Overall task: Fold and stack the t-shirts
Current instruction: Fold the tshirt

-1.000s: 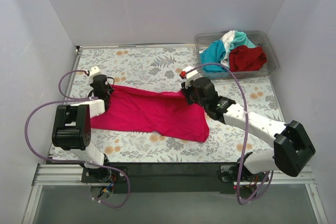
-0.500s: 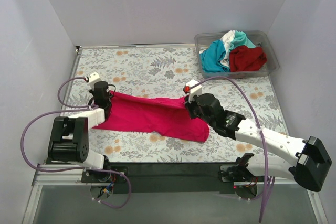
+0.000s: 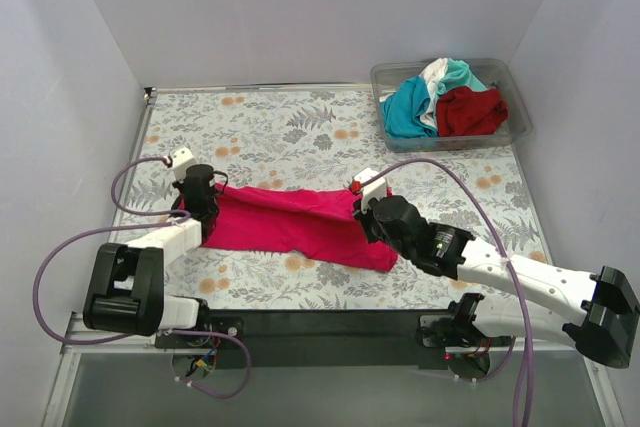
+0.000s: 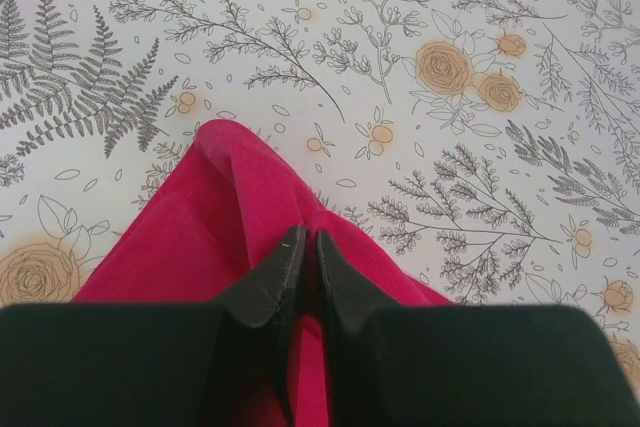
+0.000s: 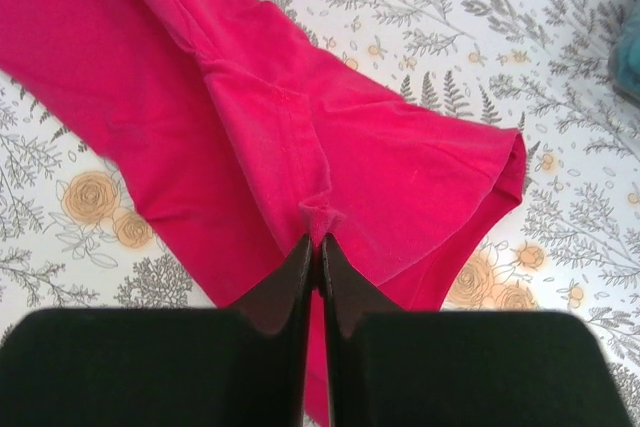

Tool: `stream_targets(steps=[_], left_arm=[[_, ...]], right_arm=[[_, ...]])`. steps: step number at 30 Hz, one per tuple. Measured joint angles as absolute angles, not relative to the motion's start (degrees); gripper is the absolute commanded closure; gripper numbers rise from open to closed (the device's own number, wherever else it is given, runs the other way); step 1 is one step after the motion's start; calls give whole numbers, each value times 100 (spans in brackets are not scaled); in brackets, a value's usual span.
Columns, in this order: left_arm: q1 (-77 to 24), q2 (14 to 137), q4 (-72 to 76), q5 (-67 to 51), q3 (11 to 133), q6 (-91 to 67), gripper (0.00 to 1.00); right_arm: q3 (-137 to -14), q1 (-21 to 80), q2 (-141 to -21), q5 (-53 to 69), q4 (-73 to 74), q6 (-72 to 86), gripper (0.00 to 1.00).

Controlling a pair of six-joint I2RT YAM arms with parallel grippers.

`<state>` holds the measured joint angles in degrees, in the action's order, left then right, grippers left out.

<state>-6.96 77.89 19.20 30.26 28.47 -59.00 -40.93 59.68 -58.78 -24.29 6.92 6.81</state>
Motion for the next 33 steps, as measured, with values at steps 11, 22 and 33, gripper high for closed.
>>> stream_targets(steps=[11, 22, 33], left_arm=[[-784, 6965, 867, 3227, 2611, -6836, 30], [-1756, 6108, 967, 2906, 2650, -6694, 30], [-2759, 7944, 1590, 1918, 2995, -6523, 30]], right_arm=[[-3758, 6254, -6101, -2552, 1190, 1081, 73], [-3785, 6263, -6204, -2738, 1667, 1382, 34], [-4117, 4510, -7199, -2471, 672, 1441, 42]])
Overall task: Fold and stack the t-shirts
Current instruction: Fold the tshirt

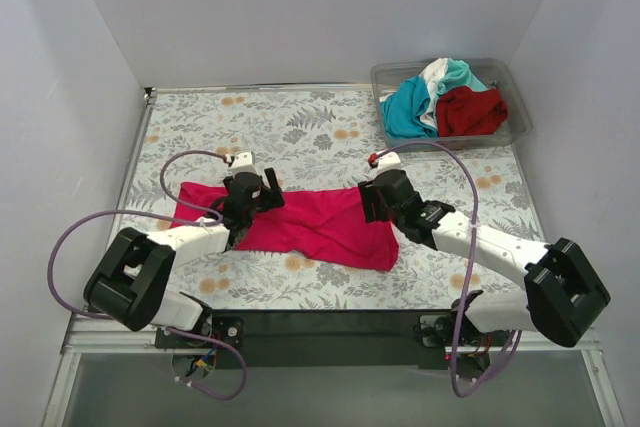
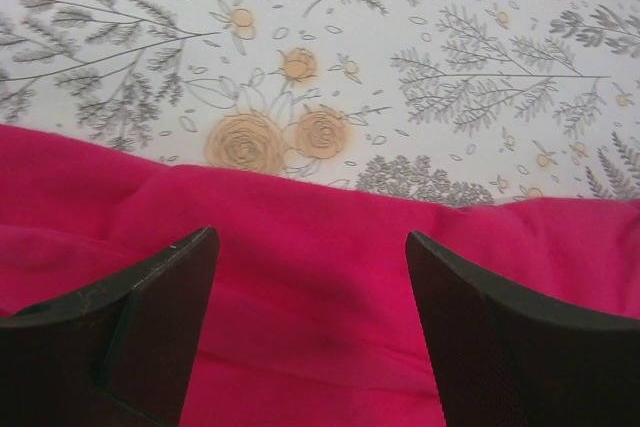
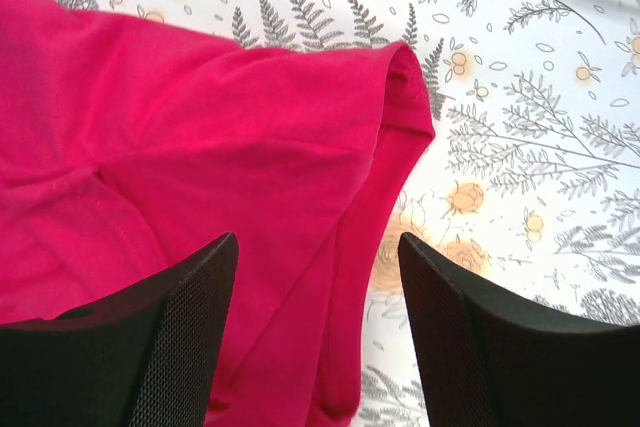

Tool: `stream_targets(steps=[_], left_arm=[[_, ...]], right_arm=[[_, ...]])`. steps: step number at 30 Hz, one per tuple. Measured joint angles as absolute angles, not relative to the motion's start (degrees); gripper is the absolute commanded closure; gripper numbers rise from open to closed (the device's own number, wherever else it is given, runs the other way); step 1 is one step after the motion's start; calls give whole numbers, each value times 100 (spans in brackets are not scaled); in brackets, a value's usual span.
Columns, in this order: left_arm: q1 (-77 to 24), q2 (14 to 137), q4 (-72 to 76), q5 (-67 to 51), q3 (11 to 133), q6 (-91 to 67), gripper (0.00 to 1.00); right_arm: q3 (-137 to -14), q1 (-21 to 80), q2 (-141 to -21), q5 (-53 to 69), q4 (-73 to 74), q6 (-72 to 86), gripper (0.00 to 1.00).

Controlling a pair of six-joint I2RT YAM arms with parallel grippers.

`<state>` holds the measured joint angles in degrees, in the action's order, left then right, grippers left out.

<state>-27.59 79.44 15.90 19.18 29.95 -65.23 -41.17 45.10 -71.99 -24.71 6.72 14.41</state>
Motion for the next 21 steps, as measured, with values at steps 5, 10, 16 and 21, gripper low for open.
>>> stream_targets(steps=[5, 10, 16, 21], left_arm=[[-2928, 8433, 1988, 1562, 3218, -6547, 30], [-3253, 9054, 2213, 1459, 3575, -6558, 30], [-3594, 9579, 2296, 1391, 3822, -6565, 30], [-3846, 9784, 2366, 1485, 3920, -6567, 30]], right_arm=[[-4154, 4040, -7784, -2071, 40, 1350, 50], [-4272, 3632, -8442, -1702, -351, 1308, 59], [-4287, 3271, -8702, -1406, -526, 1264, 74], [-4287, 3070, -8897, -1061, -648, 1260, 78]])
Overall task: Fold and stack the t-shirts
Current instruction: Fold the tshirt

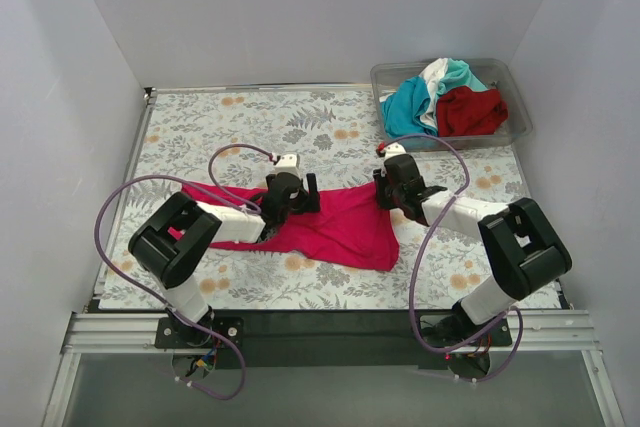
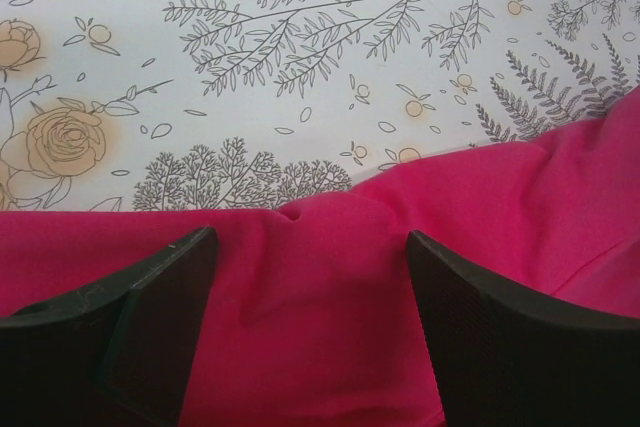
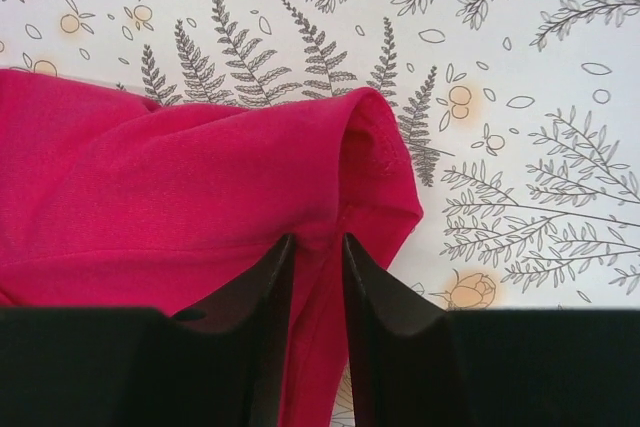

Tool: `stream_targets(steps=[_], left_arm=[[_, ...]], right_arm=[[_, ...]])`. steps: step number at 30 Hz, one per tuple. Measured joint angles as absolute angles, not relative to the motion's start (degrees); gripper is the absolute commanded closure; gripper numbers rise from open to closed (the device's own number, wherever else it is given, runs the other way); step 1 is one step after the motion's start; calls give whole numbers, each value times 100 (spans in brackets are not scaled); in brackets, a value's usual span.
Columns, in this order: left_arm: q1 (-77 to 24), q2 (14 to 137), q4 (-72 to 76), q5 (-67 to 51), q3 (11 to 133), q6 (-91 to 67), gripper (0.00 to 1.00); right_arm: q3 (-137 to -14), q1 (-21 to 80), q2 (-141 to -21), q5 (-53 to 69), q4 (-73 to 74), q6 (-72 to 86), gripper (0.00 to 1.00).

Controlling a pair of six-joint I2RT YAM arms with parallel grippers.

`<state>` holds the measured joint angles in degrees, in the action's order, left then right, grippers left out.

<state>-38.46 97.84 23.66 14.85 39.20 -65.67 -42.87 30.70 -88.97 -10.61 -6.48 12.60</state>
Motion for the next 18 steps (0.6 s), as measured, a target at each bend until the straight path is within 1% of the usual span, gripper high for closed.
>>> stream_targets(steps=[3, 4, 6, 7, 11, 18], left_arm=[[-3964, 9878, 2451, 1575, 3966, -6587, 30], [-3988, 9907, 2471, 1601, 3988, -6598, 30], [-4016, 9968, 2519, 1632, 4023, -6632, 30], [-4040, 10014, 2558, 1669, 4049, -6648, 30], [-4211, 10287, 2613, 1905, 4305, -6694, 30], [-4486, 10766, 2462, 2318, 4917, -6941, 30]], right_arm=[[-4287, 3006, -8976, -829, -670, 1262, 80], [-4287, 2991, -8984, -760, -676, 1262, 86], [-4287, 2956, -9015, -663, -740, 1262, 93], [-4287, 2930, -9039, -624, -766, 1267, 99], [-4268, 2740, -9181, -495, -821, 1297, 99], [-4215, 1949, -9312, -183, -1066, 1361, 99]])
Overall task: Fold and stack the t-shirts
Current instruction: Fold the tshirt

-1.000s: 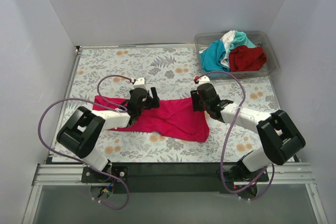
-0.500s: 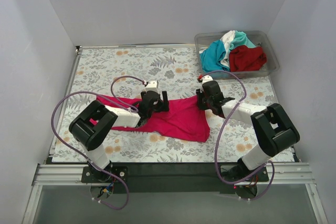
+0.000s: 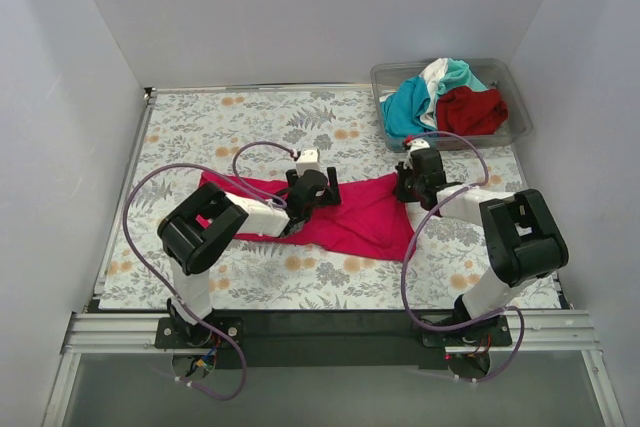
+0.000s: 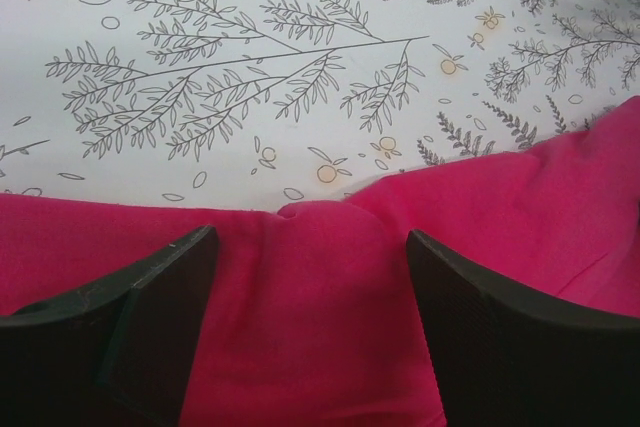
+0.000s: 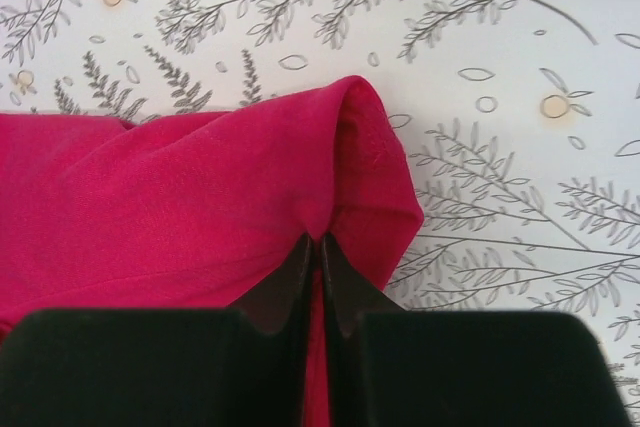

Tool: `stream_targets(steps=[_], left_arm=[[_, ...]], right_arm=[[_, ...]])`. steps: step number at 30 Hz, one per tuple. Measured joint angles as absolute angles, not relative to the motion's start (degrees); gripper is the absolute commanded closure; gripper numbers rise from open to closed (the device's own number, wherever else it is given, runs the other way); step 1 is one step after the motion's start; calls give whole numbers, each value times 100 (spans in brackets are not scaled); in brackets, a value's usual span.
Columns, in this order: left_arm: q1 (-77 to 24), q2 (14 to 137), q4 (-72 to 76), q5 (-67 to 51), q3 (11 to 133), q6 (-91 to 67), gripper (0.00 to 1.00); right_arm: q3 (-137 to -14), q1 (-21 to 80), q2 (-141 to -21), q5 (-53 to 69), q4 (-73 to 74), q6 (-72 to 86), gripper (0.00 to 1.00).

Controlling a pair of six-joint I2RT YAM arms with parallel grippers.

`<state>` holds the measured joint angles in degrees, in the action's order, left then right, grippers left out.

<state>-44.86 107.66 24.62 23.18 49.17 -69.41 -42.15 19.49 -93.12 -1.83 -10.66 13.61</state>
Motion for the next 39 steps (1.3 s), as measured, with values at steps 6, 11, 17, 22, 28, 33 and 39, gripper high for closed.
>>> stream_targets(steps=[6, 11, 17, 22, 28, 33, 39], left_arm=[[-4600, 10960, 2296, 2388, 5231, -7083, 29], [-4845, 11299, 2276, 2338, 5682, -7150, 29], [-4987, 11535, 2322, 2047, 6010, -7275, 29], [-5100, 11448, 2279, 1863, 5999, -7264, 22], [-5111, 10554, 1579, 2058, 5767, -7006, 15], [-4488, 9203, 1365, 2237, 5579, -6840, 14], [-2991, 8862, 1070, 2453, 5516, -6751, 14]], right_arm=[[-4215, 1328, -9338, 161, -1105, 1376, 99], [-4278, 906, -9338, 180, -956, 1363, 99], [-4313, 355, -9338, 344, -838, 1339, 99], [-4388, 211, -9301, 405, -659, 1264, 99], [-4440, 517, -8519, 486, -333, 1020, 97], [-4598, 1280, -7546, 491, -307, 880, 70], [-4648, 2276, -7312, 432, -281, 845, 62]])
